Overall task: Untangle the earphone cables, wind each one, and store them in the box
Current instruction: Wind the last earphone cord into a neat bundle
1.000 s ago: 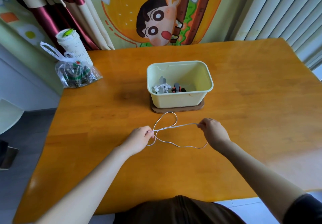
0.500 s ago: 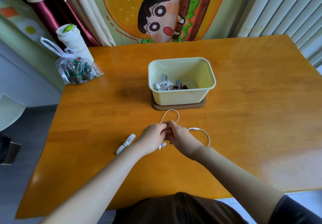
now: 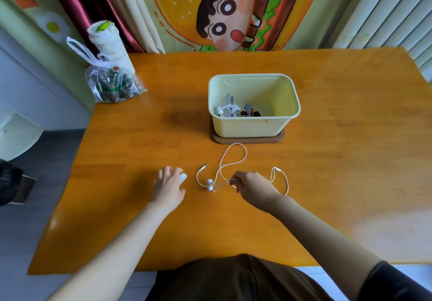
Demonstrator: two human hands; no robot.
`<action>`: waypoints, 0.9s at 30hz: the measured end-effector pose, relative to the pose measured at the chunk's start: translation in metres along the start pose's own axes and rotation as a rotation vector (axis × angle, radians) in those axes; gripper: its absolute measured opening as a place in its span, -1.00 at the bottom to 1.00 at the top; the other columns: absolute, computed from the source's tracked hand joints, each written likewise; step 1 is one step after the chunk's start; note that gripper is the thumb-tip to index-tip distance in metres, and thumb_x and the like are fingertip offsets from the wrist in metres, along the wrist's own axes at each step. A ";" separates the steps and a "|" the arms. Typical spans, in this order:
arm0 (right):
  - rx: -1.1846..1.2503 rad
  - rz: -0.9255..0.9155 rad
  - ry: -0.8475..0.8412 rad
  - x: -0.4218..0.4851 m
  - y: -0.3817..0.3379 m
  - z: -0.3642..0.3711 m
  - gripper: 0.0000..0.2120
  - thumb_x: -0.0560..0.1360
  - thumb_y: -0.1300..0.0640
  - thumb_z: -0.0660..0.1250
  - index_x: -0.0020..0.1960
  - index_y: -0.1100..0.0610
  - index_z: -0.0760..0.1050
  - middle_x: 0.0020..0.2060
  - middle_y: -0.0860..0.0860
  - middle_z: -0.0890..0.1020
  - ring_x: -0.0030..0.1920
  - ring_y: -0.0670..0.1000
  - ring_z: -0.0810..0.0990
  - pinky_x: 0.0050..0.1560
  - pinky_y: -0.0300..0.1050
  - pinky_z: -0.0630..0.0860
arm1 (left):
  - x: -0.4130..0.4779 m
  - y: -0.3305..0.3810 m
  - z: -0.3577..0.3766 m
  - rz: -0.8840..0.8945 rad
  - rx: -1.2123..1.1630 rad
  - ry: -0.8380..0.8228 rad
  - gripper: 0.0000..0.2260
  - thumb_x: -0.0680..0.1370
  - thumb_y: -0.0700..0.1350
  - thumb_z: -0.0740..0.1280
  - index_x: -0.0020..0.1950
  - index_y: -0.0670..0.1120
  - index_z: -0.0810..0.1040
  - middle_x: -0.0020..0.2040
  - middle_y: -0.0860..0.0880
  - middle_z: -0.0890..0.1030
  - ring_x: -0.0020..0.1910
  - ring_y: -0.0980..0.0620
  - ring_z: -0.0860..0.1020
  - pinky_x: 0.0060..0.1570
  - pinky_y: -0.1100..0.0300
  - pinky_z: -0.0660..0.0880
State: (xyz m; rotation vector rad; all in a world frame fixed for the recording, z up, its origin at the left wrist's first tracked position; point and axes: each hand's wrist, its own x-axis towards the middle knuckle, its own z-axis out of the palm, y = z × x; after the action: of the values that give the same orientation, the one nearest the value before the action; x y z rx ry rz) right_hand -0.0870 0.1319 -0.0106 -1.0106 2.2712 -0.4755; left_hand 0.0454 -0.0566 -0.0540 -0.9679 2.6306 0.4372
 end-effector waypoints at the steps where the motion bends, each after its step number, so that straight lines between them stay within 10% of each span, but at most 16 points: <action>1: 0.007 0.021 -0.020 0.000 0.003 0.001 -0.77 0.62 0.17 0.12 0.13 0.14 0.53 -0.04 0.07 0.64 -0.06 0.08 0.59 -0.06 -0.04 0.55 | -0.001 -0.005 0.002 -0.070 0.055 -0.038 -0.59 0.56 -0.06 0.32 0.37 -0.03 0.30 0.32 -0.09 0.32 0.33 -0.10 0.30 0.23 0.05 0.33; 12: -0.258 0.319 -0.242 -0.007 0.049 0.011 -0.71 0.54 0.18 0.25 0.26 0.17 0.44 0.17 0.11 0.54 0.15 0.12 0.53 0.03 -0.07 0.51 | -0.002 0.017 0.016 -0.139 -0.427 -0.065 -0.90 0.56 -0.21 0.27 0.03 -0.14 0.39 0.03 -0.13 0.55 -0.10 -0.06 0.51 -0.27 0.24 0.36; 17: -0.388 0.136 -0.140 -0.005 0.036 0.021 -0.39 0.44 -0.10 0.39 0.39 0.07 0.27 0.29 0.05 0.39 0.31 0.08 0.34 0.26 -0.06 0.36 | -0.003 0.029 0.014 -0.163 -0.553 -0.044 -0.85 0.57 -0.20 0.27 0.11 -0.15 0.38 -0.06 -0.06 0.50 -0.16 0.00 0.48 -0.44 0.36 0.31; 27: -0.530 -0.040 -0.081 0.020 0.017 0.054 -0.55 0.52 -0.04 0.30 0.33 0.12 0.32 0.22 0.09 0.45 0.25 0.10 0.42 0.21 -0.08 0.35 | -0.004 0.028 0.009 -0.210 -0.667 -0.054 -0.83 0.57 -0.19 0.27 0.10 -0.09 0.32 -0.07 -0.05 0.51 -0.23 0.01 0.49 -0.37 0.26 0.39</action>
State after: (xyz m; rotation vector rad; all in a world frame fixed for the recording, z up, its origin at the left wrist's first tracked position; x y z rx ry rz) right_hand -0.0716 0.1234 -0.0682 -1.2992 2.3565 0.1681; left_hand 0.0313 -0.0308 -0.0560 -1.3717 2.3213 1.3092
